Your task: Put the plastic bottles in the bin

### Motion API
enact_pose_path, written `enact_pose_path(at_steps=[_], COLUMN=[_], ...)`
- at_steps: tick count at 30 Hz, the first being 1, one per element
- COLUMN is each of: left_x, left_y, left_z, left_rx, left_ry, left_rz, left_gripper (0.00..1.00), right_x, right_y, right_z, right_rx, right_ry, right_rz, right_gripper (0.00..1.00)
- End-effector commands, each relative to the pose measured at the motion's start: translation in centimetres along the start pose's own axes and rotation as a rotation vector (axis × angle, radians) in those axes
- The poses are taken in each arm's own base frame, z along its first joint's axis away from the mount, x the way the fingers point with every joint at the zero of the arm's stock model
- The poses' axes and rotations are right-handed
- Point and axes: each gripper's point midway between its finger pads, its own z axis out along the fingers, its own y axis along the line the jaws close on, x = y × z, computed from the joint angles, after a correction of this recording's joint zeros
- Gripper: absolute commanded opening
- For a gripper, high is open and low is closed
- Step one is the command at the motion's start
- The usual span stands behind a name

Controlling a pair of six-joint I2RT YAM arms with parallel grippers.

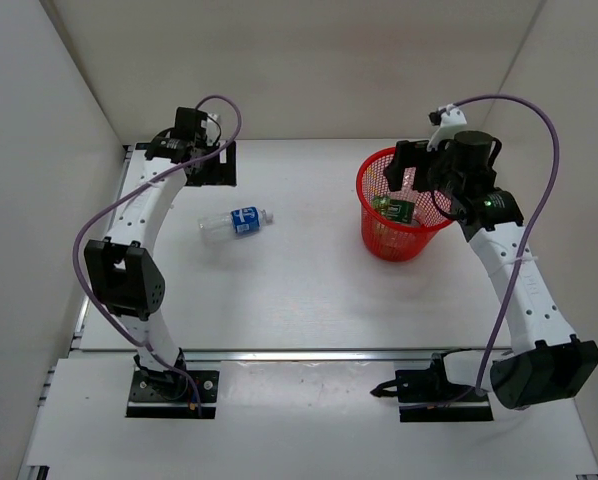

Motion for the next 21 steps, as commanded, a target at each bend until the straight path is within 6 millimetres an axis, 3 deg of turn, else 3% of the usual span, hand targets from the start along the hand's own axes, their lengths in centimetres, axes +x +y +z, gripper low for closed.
enact_pose_path(at_steps=[1, 7, 10, 13, 18, 21], left_x=[-3.0, -2.2, -0.5, 0.0, 0.7, 3.0], left_y=[-1.0, -2.6, -2.4, -2.8, -2.5, -2.2], left_z=[-2.5, -1.2, 1.9, 3.6, 5.3, 6.0], left_rx=[0.086, 0.281, 0.337, 0.361, 0.424, 0.403], left_ry=[-0.084, -0.037, 0.057, 0.104, 0.124, 0.198], left_rz=[0.027, 0.204, 0.270, 0.354, 0.437, 0.479], left_gripper=[0.99, 0.99, 0.99, 0.99, 0.99, 0.98], right_x=[-6.0, -7.4, -7.6, -7.8, -7.6, -7.5], right_y=[1.6, 3.5, 4.7, 5.2, 4.6, 4.1], right_z=[-3.3, -5.2, -5.7, -6.5, -6.6, -6.6], right_rx=[0.001, -0.137, -0.207, -0.235, -0.219, -0.180], right_ry=[-0.162, -0.176, -0.202, -0.224, -0.201, -0.178], right_rz=[-0.035, -0.015, -0.029, -0.039, -0.040, -0.034], right_gripper=[1.00, 0.99, 1.00, 0.99, 1.00, 0.99])
